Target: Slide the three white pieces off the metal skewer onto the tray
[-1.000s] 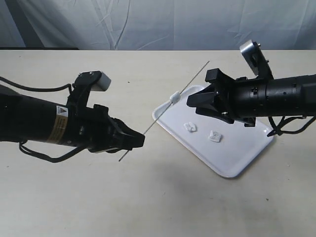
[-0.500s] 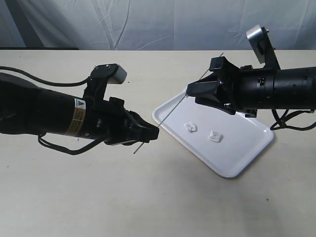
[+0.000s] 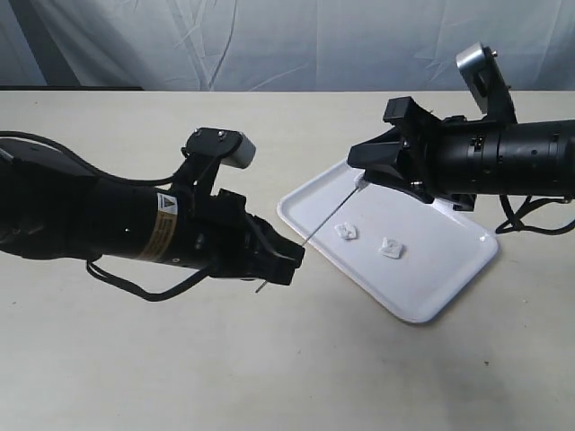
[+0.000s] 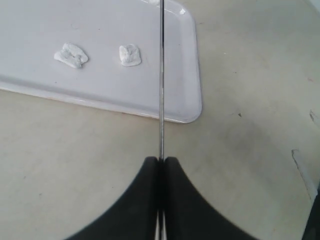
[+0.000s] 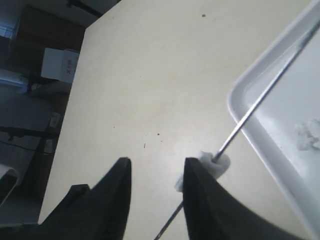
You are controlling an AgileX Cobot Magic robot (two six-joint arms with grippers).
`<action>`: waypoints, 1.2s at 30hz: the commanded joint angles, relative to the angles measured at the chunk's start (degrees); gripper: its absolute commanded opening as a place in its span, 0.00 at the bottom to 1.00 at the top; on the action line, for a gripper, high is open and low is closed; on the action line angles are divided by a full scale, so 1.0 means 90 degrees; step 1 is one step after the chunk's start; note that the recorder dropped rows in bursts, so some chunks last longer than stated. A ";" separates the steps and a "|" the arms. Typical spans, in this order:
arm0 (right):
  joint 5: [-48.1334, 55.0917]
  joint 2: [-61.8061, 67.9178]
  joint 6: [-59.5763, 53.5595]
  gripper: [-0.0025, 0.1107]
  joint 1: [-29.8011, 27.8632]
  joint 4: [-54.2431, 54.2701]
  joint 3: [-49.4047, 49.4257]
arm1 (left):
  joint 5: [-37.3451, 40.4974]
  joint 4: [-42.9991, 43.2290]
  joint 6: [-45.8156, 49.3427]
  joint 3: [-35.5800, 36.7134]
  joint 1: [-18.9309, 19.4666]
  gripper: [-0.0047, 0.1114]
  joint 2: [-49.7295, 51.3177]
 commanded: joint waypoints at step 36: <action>-0.0429 -0.0053 0.0775 0.32 -0.0011 -0.0766 0.0010 | 0.0470 0.0283 0.0164 -0.0135 -0.0058 0.04 -0.0114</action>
